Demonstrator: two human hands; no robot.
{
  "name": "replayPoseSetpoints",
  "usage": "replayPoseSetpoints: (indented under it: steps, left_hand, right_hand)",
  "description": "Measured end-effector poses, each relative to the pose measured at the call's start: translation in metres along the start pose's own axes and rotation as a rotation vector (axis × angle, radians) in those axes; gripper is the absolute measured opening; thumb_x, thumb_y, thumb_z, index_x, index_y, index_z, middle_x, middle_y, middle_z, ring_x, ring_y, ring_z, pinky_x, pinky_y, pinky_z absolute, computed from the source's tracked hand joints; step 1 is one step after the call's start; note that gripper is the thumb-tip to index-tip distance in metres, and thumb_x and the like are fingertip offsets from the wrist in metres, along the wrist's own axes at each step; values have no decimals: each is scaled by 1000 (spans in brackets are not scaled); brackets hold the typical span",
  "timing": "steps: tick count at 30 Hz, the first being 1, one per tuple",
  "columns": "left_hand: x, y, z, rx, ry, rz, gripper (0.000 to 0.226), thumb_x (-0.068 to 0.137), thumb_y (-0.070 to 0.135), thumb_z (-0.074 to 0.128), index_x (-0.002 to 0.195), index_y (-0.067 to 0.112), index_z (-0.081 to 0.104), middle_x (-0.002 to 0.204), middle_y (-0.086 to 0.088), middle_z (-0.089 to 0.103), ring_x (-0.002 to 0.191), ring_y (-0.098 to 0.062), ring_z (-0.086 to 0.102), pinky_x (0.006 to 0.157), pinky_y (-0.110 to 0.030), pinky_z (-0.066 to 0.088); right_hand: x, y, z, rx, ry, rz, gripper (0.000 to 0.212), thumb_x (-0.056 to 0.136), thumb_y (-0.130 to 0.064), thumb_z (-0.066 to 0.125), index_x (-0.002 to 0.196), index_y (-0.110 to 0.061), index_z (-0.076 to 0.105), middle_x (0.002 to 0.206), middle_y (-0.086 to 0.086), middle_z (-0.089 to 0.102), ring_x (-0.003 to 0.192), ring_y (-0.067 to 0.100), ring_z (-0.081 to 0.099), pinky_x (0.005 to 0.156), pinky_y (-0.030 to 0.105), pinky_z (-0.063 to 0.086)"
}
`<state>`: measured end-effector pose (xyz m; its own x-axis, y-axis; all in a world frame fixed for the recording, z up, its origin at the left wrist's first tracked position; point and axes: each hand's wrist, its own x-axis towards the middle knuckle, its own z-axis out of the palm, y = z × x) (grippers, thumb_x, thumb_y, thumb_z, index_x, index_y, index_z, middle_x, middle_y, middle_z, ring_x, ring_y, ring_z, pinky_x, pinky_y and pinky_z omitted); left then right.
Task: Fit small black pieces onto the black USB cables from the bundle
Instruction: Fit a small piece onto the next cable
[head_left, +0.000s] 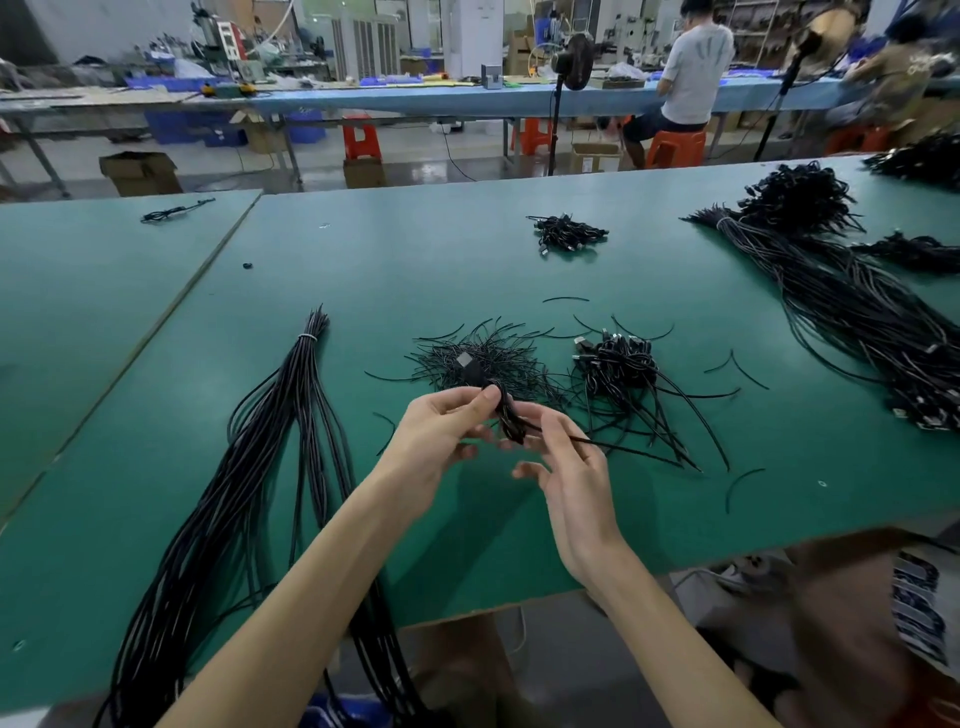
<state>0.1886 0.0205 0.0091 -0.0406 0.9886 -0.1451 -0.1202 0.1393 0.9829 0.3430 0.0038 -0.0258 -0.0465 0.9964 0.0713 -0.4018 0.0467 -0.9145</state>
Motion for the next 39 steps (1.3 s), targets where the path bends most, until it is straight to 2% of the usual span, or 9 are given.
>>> replayPoseSetpoints:
  steps: [4,9,12,17,20,28,31,34,39]
  left_hand:
    - [27,22,13,-4,60,32,33,93,32,75,108,3,74,77,2,68,58,-11,60,57,-23,49]
    - [67,48,51,147,-95,-118,29,92,27,76,105,2,73,69,1,68,53,-9,61,54,-21,56]
    - [87,48,80,182,-103,-156,35,94,25,75,112,-5,69,74,-5,68,54,-10,64,55,-24,59]
    - [95,28,110,94,-231,-226,44,97,21,72,127,-9,59,118,-18,71,79,-22,76,70,-29,64]
    - [93,19,108,118,-324,-231,40,102,22,64,136,0,57,132,-13,66,91,-28,77,66,-28,63]
    - [89,21,65,84,-78,-90,22,105,6,51,108,8,72,113,-15,74,73,-17,76,58,-23,58]
    - [88,13,31,548,171,146,25,99,3,54,112,12,73,112,-9,72,94,-19,71,82,-32,59]
    - [83,-2,-2,1159,268,220,34,99,16,60,133,18,65,132,-12,58,125,-31,50,106,-41,41]
    - [68,-14,-23,1150,268,302,45,99,30,66,141,17,57,136,-9,57,126,-30,51,108,-43,39]
  right_hand:
    - [-1,0,4,-75,-49,44,50,97,-47,51,117,-3,64,93,10,74,81,22,68,62,30,51]
    - [-7,7,9,-393,-269,51,40,108,-39,46,103,-5,68,85,10,75,71,20,68,64,20,46]
    - [-8,5,10,-412,-306,45,40,106,-40,47,99,-5,66,85,14,74,69,20,66,66,18,46]
    - [-8,5,9,-374,-287,32,30,111,-18,43,92,-4,62,69,-1,67,56,10,61,59,15,44]
    - [-8,6,6,-456,-278,32,26,110,-9,46,93,1,62,66,-5,66,58,10,60,61,16,44]
    - [-9,5,7,-492,-308,24,17,105,-19,59,102,-6,69,82,9,74,68,19,66,73,32,55]
    - [-8,5,7,-519,-295,17,18,106,-19,56,100,-8,69,84,9,75,67,19,68,66,19,49]
    - [-8,6,7,-522,-304,-5,18,107,-21,56,101,-9,69,82,9,74,66,20,68,63,17,47]
    - [-8,6,7,-519,-304,-14,19,107,-23,56,100,-12,71,81,7,74,67,21,69,63,18,48]
